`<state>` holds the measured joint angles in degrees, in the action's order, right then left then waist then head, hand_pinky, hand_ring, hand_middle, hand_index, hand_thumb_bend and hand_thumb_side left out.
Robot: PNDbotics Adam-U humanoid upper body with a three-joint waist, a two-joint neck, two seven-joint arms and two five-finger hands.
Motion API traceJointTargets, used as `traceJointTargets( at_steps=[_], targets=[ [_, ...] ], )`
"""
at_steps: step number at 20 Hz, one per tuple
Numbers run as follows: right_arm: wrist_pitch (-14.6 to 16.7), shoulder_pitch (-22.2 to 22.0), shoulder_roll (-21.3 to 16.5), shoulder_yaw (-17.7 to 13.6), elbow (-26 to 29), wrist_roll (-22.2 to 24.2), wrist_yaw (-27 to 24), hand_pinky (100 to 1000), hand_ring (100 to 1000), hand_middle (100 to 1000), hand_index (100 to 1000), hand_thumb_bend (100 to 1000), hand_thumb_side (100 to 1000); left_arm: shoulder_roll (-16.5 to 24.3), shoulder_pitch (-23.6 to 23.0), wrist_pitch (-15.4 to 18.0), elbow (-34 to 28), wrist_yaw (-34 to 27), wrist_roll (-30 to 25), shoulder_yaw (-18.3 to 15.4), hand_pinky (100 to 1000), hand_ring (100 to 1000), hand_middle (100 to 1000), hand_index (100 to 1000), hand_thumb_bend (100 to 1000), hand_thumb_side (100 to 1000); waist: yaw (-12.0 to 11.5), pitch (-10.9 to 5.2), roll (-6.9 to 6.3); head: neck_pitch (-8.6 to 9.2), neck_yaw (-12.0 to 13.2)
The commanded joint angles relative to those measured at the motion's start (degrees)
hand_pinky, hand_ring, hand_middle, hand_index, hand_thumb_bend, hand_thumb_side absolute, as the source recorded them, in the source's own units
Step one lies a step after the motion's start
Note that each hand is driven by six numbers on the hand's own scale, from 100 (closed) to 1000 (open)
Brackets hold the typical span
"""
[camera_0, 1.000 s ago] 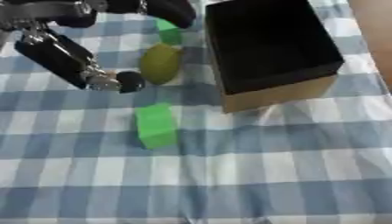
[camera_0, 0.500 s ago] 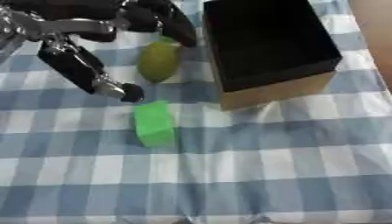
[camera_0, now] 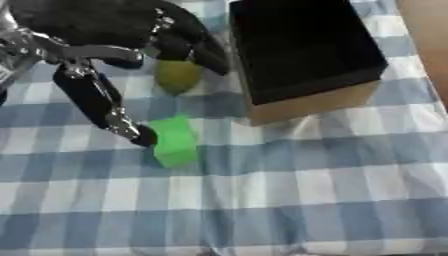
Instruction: Pick up objects on the table and place them in the box.
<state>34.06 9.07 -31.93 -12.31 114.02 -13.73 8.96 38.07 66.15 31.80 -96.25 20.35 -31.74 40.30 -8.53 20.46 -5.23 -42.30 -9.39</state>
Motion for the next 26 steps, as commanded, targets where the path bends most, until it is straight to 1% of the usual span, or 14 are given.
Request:
traceJointTargets(
  at_steps=[1, 4, 6, 8, 9, 11, 14, 15, 18, 20, 22, 25, 26],
  targets=[
    [0.0, 0.3, -0.7, -0.2, 0.6, 0.4, -0.3, 914, 976, 476, 899, 100, 470, 2.3, 1.0, 20.2, -0.5, 1.4, -20.2, 1.0, 929, 879, 840, 942, 623, 305, 0.0, -1.20, -0.63, -0.21, -0.2],
    [0.0, 0.3, -0.6, -0.1, 0.6, 0.6, -0.4, 914, 978, 475, 899, 100, 470, 2.4, 0.6, 20.2, 0.6, 2.2, -20.2, 1.8, 927, 877, 841, 942, 602, 302, 0.0, -1.14, -0.66, -0.18, -0.2],
    [-0.1, 0.3, -0.5, 0.0, 0.6, 0.7, -0.4, 915, 980, 473, 899, 100, 470, 2.3, 0.4, 20.2, 1.4, 2.7, -20.2, 2.3, 924, 875, 840, 943, 563, 256, 0.1, -1.09, -0.64, -0.13, -0.2],
    [-0.1, 0.4, -0.4, 0.1, 0.6, 0.9, -0.5, 915, 980, 473, 899, 100, 470, 2.1, 0.3, 20.2, 2.3, 3.4, -20.2, 3.0, 922, 874, 839, 942, 542, 230, 0.1, -1.05, -0.60, -0.14, -0.1],
    [-0.1, 0.4, -0.4, 0.1, 0.6, 0.9, -0.5, 915, 981, 473, 899, 100, 470, 2.0, 0.3, 20.2, 2.8, 3.7, -20.2, 3.3, 921, 872, 837, 941, 523, 198, 0.2, -1.03, -0.58, -0.12, -0.1],
    [0.0, 0.4, -0.3, 0.2, 0.6, 1.1, -0.6, 915, 982, 472, 899, 100, 470, 1.8, 0.1, 20.2, 3.8, 4.5, -20.2, 3.9, 919, 871, 836, 940, 501, 165, 0.3, -0.95, -0.53, -0.05, -0.1],
    [0.0, 0.5, -0.2, 0.2, 0.6, 1.1, -0.7, 915, 982, 471, 899, 100, 470, 1.5, 0.1, 20.2, 5.1, 5.7, -20.2, 4.8, 917, 869, 835, 939, 491, 149, 0.3, -0.81, -0.47, -0.12, 0.0],
    [0.0, 0.5, -0.1, 0.2, 0.6, 1.1, -0.7, 916, 983, 470, 900, 100, 470, 1.4, 0.1, 20.2, 5.4, 6.1, -20.2, 4.9, 915, 867, 833, 936, 477, 124, 0.4, -0.76, -0.45, -0.14, 0.0],
    [0.0, 0.6, 0.0, 0.3, 0.6, 1.2, -0.7, 916, 985, 470, 900, 100, 470, 1.2, -0.2, 20.2, 6.7, 7.1, -20.2, 5.4, 913, 866, 833, 935, 464, 112, 0.4, -0.58, -0.39, -0.15, 0.2],
    [0.0, 0.6, 0.1, 0.3, 0.6, 1.2, -0.8, 916, 985, 469, 900, 100, 470, 1.3, -0.4, 20.2, 7.4, 7.8, -20.2, 6.0, 916, 872, 846, 945, 471, 111, 0.5, -0.49, -0.35, -0.23, 0.4],
    [0.0, 0.5, 0.1, 0.3, 0.6, 1.3, -0.7, 917, 987, 468, 900, 100, 470, 1.7, -0.5, 20.2, 7.6, 8.4, -20.2, 6.4, 918, 874, 850, 947, 501, 140, 0.4, -0.42, -0.39, -0.30, 0.4],
    [0.0, 0.5, 0.0, 0.3, 0.6, 1.4, -0.7, 917, 989, 468, 901, 100, 470, 2.6, -0.6, 20.2, 7.5, 9.5, -20.2, 6.2, 920, 878, 851, 945, 550, 154, 0.3, -0.33, -0.53, -0.35, 0.4],
    [-0.1, 0.6, 0.0, 0.3, 0.6, 1.4, -0.7, 917, 990, 468, 901, 100, 470, 2.8, -0.7, 20.2, 7.5, 9.9, -20.2, 6.1, 920, 878, 851, 944, 549, 155, 0.2, -0.30, -0.56, -0.33, 0.4]
  ],
)
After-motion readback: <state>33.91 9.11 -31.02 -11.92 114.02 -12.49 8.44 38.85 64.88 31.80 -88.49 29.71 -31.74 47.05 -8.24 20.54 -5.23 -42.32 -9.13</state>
